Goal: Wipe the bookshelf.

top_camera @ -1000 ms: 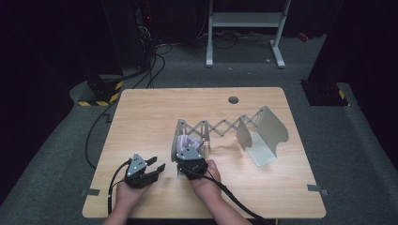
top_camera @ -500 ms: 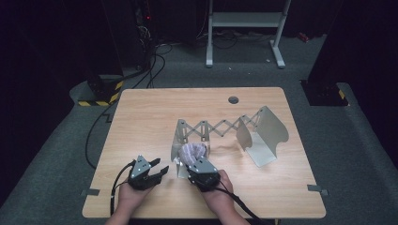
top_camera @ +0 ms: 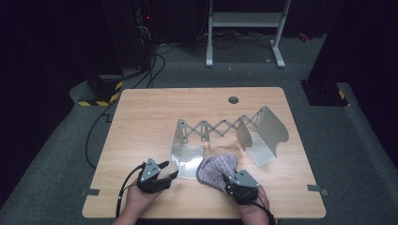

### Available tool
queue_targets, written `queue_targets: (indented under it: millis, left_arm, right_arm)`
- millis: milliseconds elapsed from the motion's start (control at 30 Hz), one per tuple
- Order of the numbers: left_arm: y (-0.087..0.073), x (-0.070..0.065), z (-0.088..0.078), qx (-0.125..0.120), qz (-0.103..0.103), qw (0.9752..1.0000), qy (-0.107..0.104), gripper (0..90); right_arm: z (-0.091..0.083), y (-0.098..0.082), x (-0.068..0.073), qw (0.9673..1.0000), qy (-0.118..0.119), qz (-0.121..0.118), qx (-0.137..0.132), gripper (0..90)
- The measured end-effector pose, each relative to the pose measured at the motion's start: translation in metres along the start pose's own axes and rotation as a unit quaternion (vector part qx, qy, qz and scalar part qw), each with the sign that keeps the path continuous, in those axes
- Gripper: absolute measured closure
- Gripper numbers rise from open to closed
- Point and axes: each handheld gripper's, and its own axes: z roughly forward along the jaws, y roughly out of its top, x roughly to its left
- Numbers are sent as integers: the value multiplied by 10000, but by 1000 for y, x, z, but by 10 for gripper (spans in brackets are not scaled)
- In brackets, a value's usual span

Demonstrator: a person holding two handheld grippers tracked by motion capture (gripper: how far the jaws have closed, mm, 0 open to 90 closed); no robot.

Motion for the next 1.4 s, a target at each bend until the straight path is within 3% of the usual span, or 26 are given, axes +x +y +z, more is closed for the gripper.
queue_targets:
  millis: [100, 133, 233, 400, 467, 500, 567, 700, 833, 900, 1067, 1100, 1167, 1233, 1400]
  left_arm:
    - [2, -3, 4, 6, 15, 10000, -15, 432]
    - [3, -4, 5, 5, 8, 10000, -14, 432]
    - [4, -6, 9, 25, 13, 10000, -57, 433]
    - [7, -8, 14, -6, -11, 10000, -65, 439]
    - [9, -8, 18, -10, -44, 10000, -29, 441]
    - [10, -8, 19, 8, -44, 10000, -11, 442]
    - [12, -9, 22, -2, -54, 10000, 14, 444]
    - [15, -7, 27, 13, -152, 9998, 143, 478]
    - [16, -4, 30, 15, -164, 9993, 323, 542]
    - [17, 0, 30, -25, -220, 9987, 449, 623]
    - [17, 4, 30, -27, -199, 9978, 626, 723]
    - [17, 7, 29, -22, -248, 9967, 769, 771]
    - [17, 9, 28, -29, -291, 9959, 855, 789]
    - [15, 18, 25, -45, -415, 9932, 1084, 853]
    - [12, 31, 20, -56, -582, 9901, 1277, 885]
  right_arm:
    - [-5, -4, -20, 9995, -292, 142, 12, 630]
    - [-5, -4, -20, 9995, -292, 142, 12, 630]
    - [-19, 0, -37, 9979, -542, 310, -177, 631]
    - [-34, 4, -48, 9956, -704, 449, -417, 632]
    - [-28, -1, -45, 9967, -656, 394, -253, 631]
    - [-16, -8, -41, 9980, -497, 385, 3, 626]
    - [-11, -11, -40, 9983, -405, 405, 134, 621]
    - [8, -21, -31, 9972, 134, 505, 532, 593]
    - [10, -20, -22, 9973, 317, 457, 486, 584]
    - [10, -20, -16, 9979, 299, 323, 467, 583]
    - [10, -20, -12, 9980, 349, 317, 428, 609]
    - [8, -18, -12, 9981, 365, 325, 383, 632]
    - [8, -17, -12, 9982, 366, 323, 361, 643]
    - [6, -15, -12, 9986, 355, 275, 296, 656]
    - [2, -14, -13, 9988, 333, 263, 226, 665]
